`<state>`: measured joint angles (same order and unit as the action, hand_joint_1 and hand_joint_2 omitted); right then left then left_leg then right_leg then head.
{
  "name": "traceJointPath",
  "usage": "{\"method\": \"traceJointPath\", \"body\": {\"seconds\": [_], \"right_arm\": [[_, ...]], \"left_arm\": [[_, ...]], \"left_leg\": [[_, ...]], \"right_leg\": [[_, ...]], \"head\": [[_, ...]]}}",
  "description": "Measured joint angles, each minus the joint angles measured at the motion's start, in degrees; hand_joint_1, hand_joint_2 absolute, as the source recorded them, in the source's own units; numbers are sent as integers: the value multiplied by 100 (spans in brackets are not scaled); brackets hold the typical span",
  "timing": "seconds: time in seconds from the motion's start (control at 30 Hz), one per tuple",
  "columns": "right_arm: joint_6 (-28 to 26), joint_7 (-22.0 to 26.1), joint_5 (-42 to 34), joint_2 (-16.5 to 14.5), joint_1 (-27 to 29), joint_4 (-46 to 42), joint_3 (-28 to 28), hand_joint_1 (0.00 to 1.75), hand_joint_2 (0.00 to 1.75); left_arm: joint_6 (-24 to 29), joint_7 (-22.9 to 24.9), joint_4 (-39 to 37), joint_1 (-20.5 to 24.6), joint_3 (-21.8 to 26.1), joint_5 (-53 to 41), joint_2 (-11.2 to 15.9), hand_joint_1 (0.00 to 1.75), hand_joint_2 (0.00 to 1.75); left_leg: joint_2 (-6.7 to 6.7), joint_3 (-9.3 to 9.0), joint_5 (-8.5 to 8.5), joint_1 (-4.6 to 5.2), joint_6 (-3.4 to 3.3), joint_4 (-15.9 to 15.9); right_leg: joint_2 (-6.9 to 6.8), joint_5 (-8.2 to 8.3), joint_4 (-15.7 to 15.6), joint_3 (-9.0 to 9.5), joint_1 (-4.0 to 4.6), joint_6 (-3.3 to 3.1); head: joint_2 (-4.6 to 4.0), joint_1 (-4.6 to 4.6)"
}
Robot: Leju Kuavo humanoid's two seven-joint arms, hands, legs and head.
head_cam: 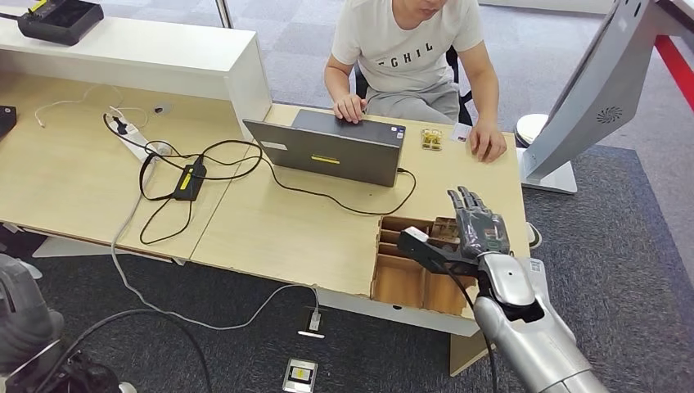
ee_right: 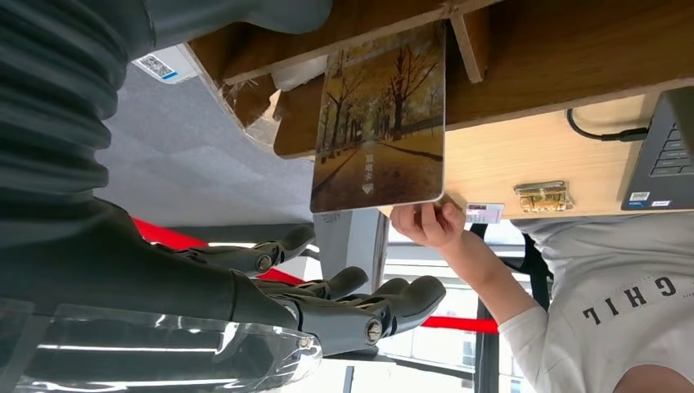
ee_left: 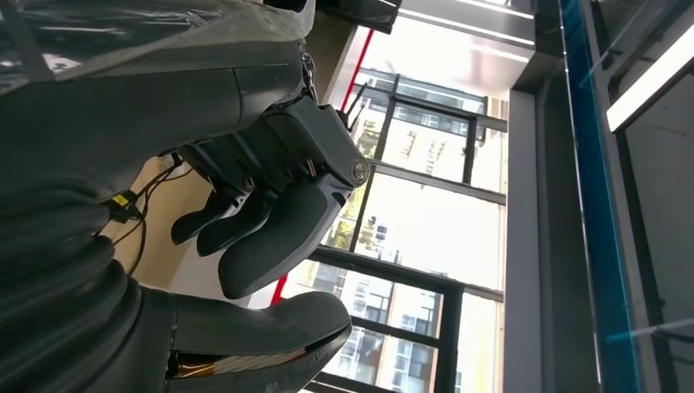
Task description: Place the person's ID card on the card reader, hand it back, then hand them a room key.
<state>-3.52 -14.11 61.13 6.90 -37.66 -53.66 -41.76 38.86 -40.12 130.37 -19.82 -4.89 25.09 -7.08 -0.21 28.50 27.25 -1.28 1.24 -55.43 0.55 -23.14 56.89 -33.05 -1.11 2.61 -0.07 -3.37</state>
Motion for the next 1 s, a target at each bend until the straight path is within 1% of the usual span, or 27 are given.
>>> {"method": "traceJointPath", "body": {"seconds": [0.1, 0.17, 0.23, 0.3, 0.33, 0.4, 0.43, 0.6, 0.67, 0.7, 0.77, 0.8, 0.83, 1.0], "right_arm": [[82, -70, 19, 36, 42, -109, 8, 33, 175], [122, -91, 33, 65, 62, -151, 13, 64, 175], [143, -99, 59, 92, 82, -176, 21, 120, 175], [145, -103, 97, 118, 93, -187, 34, 156, 175], [142, -103, 116, 131, 95, -190, 41, 163, 175], [132, -100, 148, 150, 94, -190, 51, 173, 175], [128, -97, 157, 159, 90, -190, 56, 175, 175], [123, -64, 177, 188, 72, -190, 84, 172, 175], [122, -45, 179, 194, 67, -190, 89, 162, 175], [122, -37, 179, 196, 65, -189, 90, 148, 175], [115, -20, 178, 201, 63, -188, 91, 108, 175], [106, -9, 177, 203, 63, -188, 91, 85, 175], [94, 3, 174, 204, 63, -187, 91, 69, 175], [29, 43, 162, 204, 64, -182, 91, 24, 175]], "left_arm": [[-1, 1, -36, 39, -56, 55, 36, 175, 175], [5, 2, -56, 69, -91, 76, 58, 175, 175], [19, 1, -77, 97, -120, 92, 77, 175, 175], [48, 1, -101, 124, -155, 109, 95, 175, 175], [61, 1, -112, 139, -174, 113, 104, 175, 175], [74, 1, -129, 169, -210, 114, 119, 175, 175], [77, 1, -134, 180, -224, 114, 125, 175, 175], [83, 2, -154, 205, -268, 126, 151, 175, 175], [83, 2, -167, 214, -274, 131, 159, 175, 175], [83, 2, -172, 218, -278, 131, 161, 175, 175], [83, 1, -183, 223, -292, 133, 166, 175, 175], [83, 1, -191, 227, -299, 133, 168, 175, 175], [83, 1, -201, 232, -308, 134, 170, 175, 175], [83, 1, -234, 254, -344, 134, 172, 175, 175]], "left_leg": [[0, 0, 0, 0, 0, 0], [0, 0, 0, 0, 0, 0], [0, 0, 0, 0, 0, 0], [0, 0, 0, 0, 0, 0], [0, 0, 0, 0, 0, 0], [0, 1, 0, 0, 0, 0], [1, 1, 0, 0, 0, 0], [1, 1, 0, 0, 0, 0], [1, 1, 0, 0, 0, 0], [1, 1, 0, 0, 0, 0], [1, 1, 0, 0, 0, 0], [1, 1, 0, 0, 0, 0], [1, 1, 0, 0, 0, 0], [0, 2, 0, 0, 0, 0]], "right_leg": [[0, 0, 0, 0, 0, 0], [0, 0, 0, 0, 0, 0], [1, 0, 0, 0, 0, 0], [1, 0, 0, 0, 0, 0], [1, 0, 0, 0, 0, 0], [1, 0, 0, 0, 0, 0], [1, 0, 0, 0, 0, 0], [1, 0, 0, 0, 0, 0], [1, 0, 0, 0, 0, 0], [1, 0, 0, 0, 0, 0], [1, 0, 0, 0, 0, 0], [1, 0, 0, 0, 0, 0], [1, 0, 0, 0, 0, 0], [1, 1, 0, 0, 0, 0]], "head": [[0, -1], [0, 0], [0, 0], [0, -2], [0, -1], [0, -1], [0, -1], [0, -1], [0, -1], [0, -1], [0, -1], [0, -1], [0, -1], [0, -1]]}}
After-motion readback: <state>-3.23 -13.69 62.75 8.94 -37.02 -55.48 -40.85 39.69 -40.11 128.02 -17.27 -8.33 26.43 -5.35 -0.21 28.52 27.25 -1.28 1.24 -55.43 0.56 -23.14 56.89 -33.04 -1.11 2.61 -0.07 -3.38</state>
